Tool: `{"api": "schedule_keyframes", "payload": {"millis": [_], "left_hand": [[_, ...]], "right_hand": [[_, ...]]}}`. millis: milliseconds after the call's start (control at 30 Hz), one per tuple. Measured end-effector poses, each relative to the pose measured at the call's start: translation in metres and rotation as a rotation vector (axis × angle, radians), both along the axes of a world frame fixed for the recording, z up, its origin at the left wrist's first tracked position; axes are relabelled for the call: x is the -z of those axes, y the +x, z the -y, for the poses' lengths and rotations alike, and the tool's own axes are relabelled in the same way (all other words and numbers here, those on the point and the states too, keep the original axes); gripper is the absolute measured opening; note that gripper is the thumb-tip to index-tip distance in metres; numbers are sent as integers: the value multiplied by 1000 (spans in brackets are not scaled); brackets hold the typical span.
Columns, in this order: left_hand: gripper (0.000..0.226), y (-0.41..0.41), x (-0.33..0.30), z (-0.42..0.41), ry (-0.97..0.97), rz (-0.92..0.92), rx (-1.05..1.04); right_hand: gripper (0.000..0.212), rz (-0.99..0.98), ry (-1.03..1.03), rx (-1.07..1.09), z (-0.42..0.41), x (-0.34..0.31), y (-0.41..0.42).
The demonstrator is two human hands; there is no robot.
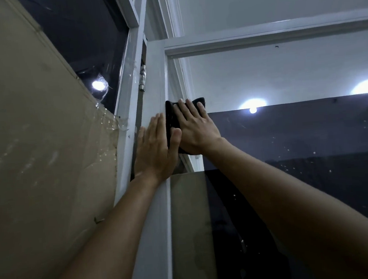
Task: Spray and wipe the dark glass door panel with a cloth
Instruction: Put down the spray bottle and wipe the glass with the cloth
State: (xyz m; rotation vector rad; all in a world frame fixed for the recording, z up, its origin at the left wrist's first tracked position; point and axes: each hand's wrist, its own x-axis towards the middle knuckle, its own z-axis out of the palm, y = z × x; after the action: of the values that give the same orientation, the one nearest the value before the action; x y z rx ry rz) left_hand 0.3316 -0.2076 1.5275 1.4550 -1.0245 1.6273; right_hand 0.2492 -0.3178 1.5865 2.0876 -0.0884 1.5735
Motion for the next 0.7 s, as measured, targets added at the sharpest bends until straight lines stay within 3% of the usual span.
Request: {"api": "schedule_keyframes", "payload": {"millis": [100, 233, 433, 700], "left_hand": [[86, -2, 3, 1, -3, 32, 25], [87, -4, 6, 6, 33, 58, -103], [92, -13, 17, 23, 61, 54, -137], [99, -12, 15, 21, 82, 59, -176]], "right_hand": [[90, -16, -30, -15, 5, 24, -3], [71, -20, -93, 41, 14, 34, -5], [85, -59, -152, 58, 21, 47, -12], [76, 3, -71, 26, 27, 45, -18]]}}
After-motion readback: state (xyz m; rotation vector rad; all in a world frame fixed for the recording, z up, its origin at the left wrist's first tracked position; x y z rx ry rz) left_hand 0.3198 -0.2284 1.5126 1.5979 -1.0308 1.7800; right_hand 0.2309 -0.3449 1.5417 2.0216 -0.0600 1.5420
